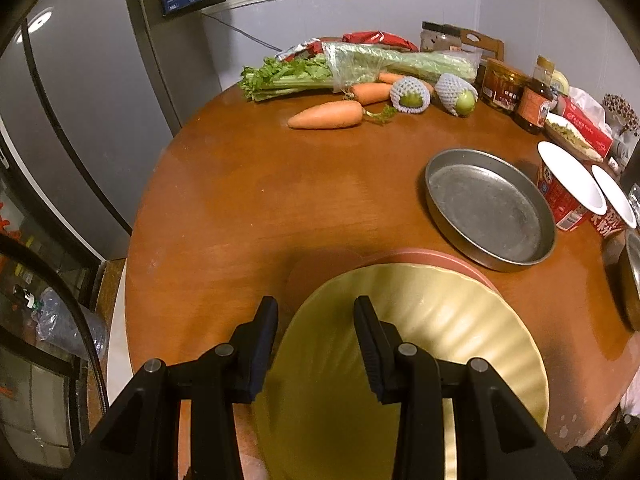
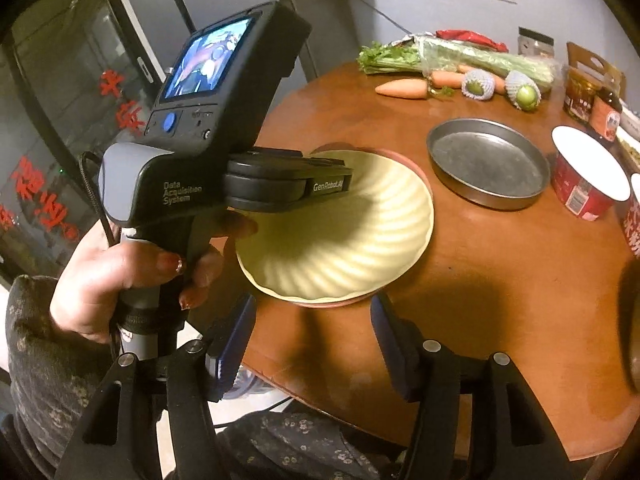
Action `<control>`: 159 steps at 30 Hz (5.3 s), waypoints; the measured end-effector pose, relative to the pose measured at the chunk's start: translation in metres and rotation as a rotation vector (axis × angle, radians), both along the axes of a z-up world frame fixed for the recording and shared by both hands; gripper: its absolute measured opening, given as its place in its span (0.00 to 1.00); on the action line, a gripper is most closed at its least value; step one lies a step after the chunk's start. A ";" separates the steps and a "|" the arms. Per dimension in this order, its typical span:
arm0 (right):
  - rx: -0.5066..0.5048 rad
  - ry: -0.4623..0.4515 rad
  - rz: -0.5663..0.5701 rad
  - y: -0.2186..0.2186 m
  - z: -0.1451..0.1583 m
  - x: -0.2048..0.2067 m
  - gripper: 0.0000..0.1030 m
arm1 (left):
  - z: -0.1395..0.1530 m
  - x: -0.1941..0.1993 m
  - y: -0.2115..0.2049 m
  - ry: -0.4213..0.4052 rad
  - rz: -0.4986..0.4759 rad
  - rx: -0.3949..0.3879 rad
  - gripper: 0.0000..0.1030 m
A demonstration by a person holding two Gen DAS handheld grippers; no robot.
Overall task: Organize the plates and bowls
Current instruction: 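Lift the shell plate and lower it onto the pink plate with the left tool, then open the left tool and move it to the grey metal tray, then grasp the grey metal tray rim with the left tool, then lift the grey tray and lower it onto the shell plate with the left tool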
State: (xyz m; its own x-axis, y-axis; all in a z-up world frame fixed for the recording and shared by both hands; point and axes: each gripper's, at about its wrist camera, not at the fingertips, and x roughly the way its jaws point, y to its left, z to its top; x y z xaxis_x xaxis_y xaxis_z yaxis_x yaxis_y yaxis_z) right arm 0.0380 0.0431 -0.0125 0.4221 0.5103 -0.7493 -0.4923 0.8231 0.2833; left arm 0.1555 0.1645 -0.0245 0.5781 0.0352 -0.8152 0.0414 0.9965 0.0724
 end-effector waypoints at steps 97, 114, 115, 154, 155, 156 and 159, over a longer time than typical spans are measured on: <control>0.036 -0.008 -0.346 -0.127 -0.024 0.129 0.60 | 0.019 0.082 -0.099 0.059 -0.056 -0.017 0.56; 0.033 0.021 -0.308 -0.116 -0.039 0.149 0.45 | -0.017 0.101 -0.099 0.148 -0.068 -0.029 0.31; 0.034 0.017 -0.297 -0.114 -0.038 0.149 0.45 | -0.015 0.099 -0.100 0.143 -0.069 -0.026 0.31; 0.093 -0.214 -0.178 -0.063 0.055 0.079 0.46 | 0.090 -0.009 -0.035 -0.112 0.018 -0.037 0.31; 0.092 -0.217 -0.173 -0.061 0.056 0.076 0.46 | 0.091 -0.014 -0.032 -0.117 0.023 -0.035 0.31; 0.093 -0.218 -0.168 -0.059 0.056 0.074 0.46 | 0.091 -0.018 -0.031 -0.120 0.027 -0.033 0.31; 0.091 -0.220 -0.150 -0.052 0.056 0.064 0.46 | 0.090 -0.028 -0.025 -0.125 0.035 -0.038 0.31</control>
